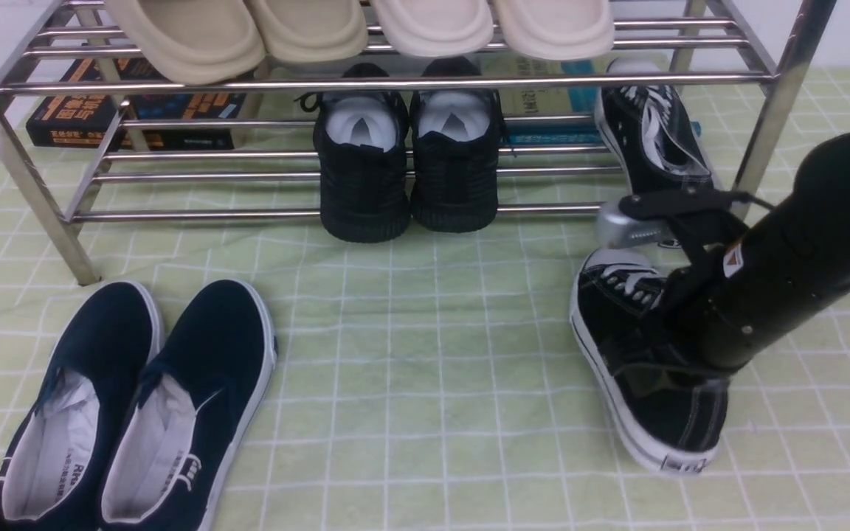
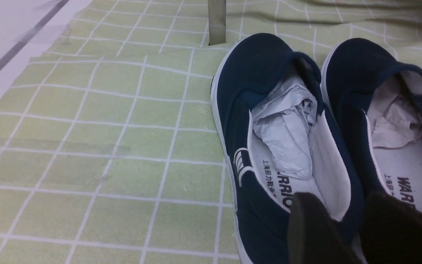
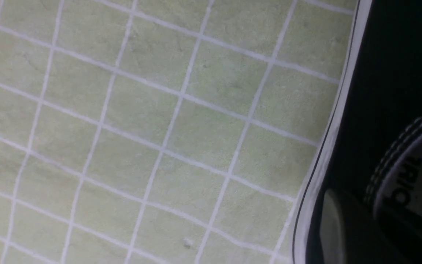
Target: Take the shoes off the shelf with your hand from the green coffee tablecloth.
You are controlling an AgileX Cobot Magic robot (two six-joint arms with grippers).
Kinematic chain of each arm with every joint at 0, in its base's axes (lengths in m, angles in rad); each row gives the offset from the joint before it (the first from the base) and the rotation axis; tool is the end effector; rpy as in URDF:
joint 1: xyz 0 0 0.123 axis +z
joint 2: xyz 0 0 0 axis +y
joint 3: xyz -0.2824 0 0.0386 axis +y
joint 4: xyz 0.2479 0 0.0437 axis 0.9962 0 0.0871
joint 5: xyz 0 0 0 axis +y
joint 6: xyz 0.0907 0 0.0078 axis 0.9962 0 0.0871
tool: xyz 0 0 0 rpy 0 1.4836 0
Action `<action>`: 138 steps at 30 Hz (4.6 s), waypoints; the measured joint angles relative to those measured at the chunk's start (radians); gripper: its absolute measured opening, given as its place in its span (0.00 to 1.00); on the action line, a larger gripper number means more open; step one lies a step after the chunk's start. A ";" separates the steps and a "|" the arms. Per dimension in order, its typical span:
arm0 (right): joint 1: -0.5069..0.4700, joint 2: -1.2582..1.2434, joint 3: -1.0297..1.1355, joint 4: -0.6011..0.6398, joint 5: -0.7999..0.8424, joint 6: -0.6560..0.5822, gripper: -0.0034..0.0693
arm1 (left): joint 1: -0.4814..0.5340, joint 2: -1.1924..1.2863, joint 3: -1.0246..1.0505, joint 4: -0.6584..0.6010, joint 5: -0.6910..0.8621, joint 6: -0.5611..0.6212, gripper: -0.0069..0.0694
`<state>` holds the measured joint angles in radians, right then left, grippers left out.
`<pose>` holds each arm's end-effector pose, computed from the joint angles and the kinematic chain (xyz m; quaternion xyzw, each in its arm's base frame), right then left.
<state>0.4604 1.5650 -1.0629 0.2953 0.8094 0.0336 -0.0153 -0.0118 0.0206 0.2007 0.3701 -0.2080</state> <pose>0.2667 0.1537 0.2416 -0.1266 0.9695 0.1604 0.1354 0.0526 0.0058 0.1741 -0.0237 0.7998 0.0181 0.5996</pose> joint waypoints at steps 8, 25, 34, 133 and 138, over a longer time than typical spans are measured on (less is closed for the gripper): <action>0.008 0.000 -0.001 0.109 0.150 0.002 0.44 | 0.000 0.000 0.000 0.000 0.000 0.000 0.40; 0.008 0.015 -0.461 -0.193 0.240 0.036 0.68 | 0.000 0.000 0.000 0.000 0.000 0.000 0.40; 0.008 0.162 -0.466 -0.384 -0.006 0.055 0.66 | 0.000 0.000 0.000 0.002 0.000 0.000 0.40; 0.020 -0.207 0.075 -0.595 0.100 0.108 0.08 | 0.000 0.000 0.000 0.005 0.001 0.000 0.40; 0.020 -0.193 0.075 -0.605 0.094 0.177 0.09 | 0.000 0.000 0.000 0.005 0.001 0.000 0.40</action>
<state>0.4803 1.3720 -0.9882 -0.3101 0.9030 0.2109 -0.0153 -0.0118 0.0206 0.2055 0.3710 -0.2080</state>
